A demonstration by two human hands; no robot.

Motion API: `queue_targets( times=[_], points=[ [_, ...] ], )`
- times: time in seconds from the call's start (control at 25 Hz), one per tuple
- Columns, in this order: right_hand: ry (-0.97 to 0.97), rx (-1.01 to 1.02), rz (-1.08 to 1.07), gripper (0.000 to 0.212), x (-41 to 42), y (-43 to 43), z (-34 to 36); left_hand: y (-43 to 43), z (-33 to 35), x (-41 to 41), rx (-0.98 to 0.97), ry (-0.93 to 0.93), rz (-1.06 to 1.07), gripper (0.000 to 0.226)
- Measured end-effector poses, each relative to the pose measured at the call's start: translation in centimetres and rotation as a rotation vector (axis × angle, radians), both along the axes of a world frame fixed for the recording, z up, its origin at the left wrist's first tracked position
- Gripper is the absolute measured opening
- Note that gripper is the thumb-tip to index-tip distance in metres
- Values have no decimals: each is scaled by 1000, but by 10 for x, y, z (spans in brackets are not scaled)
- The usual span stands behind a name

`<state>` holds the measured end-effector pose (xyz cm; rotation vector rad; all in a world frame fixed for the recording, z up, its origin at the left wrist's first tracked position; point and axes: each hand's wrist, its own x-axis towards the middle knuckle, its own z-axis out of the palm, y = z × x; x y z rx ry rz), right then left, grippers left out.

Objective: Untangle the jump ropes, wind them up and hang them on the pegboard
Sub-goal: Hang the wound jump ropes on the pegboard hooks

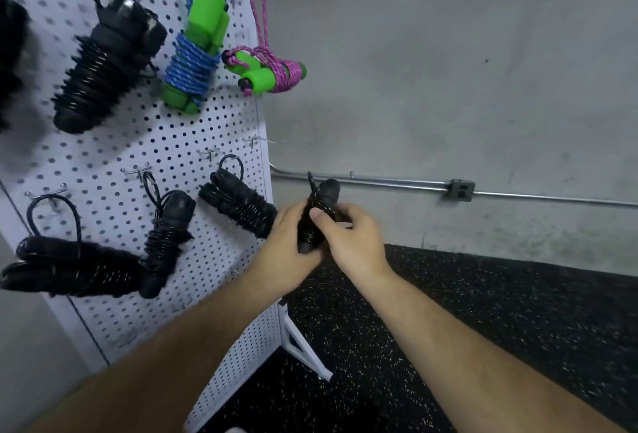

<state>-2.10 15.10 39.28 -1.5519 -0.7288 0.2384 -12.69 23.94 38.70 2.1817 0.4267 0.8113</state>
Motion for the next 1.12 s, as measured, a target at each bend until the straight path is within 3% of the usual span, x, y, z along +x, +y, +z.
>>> queue_targets(
  times=[0.12,0.36,0.52,0.8,1.12],
  points=[
    [65,76,47,29,2,7,3,10,12,-4,-115,-91,48,59],
    [445,217,235,66,13,14,11,22,13,-11,-137,-65,44,47],
    [362,279,167,74,16,26,13,22,17,-9,-31,-123,115,41],
    [266,409,102,62,6,59,22,35,16,2,241,-129,314,45],
    [266,431,86,64,13,98,23,63,10,20,366,-8,458,48]
  ],
)
